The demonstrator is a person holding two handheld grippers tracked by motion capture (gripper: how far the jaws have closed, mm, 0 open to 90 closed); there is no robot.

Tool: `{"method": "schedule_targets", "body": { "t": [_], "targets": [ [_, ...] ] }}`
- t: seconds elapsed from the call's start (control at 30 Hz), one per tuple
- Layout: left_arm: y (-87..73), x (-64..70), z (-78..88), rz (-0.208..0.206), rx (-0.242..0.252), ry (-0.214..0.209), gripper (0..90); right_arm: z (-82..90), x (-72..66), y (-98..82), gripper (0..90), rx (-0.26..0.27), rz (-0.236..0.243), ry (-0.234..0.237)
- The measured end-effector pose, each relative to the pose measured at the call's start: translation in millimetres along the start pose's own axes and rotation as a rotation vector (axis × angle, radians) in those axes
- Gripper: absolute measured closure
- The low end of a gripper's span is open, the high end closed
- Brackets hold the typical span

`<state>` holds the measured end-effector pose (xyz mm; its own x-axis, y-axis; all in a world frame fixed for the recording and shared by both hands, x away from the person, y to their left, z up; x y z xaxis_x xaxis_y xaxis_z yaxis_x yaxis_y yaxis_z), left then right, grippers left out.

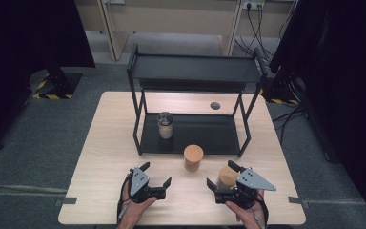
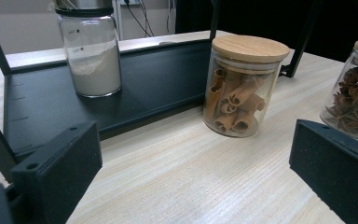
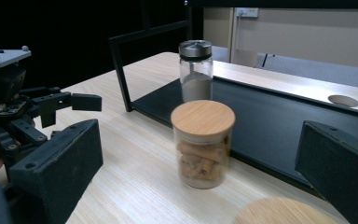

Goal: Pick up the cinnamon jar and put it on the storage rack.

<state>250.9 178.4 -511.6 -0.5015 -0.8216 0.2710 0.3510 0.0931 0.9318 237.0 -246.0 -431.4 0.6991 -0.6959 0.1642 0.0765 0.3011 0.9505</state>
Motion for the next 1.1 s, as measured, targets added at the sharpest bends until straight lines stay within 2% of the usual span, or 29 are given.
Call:
{"method": "schedule_targets", "body": {
  "t": [0.23, 0.43, 0.7, 0.93, 1.1],
  "targets": [
    [-0.2, 0.0, 0.1, 0.002, 0.002, 0.000, 1.8, -10.6, -4.5, 3.9, 1.2, -0.005, -0.011, 0.013],
    [-0.2, 0.0, 0.1, 0.002, 0.001, 0.000, 1.8, -18.4, -9.9, 12.1, 1.1, 0.008, -0.001, 0.027],
    [-0.3, 0.0, 0.1, 0.004, 0.002, -0.001, 1.8, -30.3, -14.8, 17.7, 1.4, -0.006, -0.010, 0.040],
    [-0.2, 0.0, 0.0, 0.004, 0.001, -0.001, 1.8, -41.0, -17.7, 21.1, 1.5, -0.014, -0.030, 0.021],
    [-0.2, -0.2, 0.1, 0.005, 0.001, -0.003, 1.8, -50.7, -21.9, 23.2, 1.6, -0.032, -0.032, 0.024]
  ]
}}
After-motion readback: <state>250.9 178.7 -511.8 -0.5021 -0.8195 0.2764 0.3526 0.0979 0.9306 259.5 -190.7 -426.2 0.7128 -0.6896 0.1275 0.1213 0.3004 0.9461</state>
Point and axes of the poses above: each handheld gripper's, and its own axes: z roughly backward along the jaws, y roughly out of its top, x roughly to its right, the point moved 6 cm from there along -z, roughly forward along the jaws, and after that the axes turned 13 degrees about z, right-handed, at the moved point
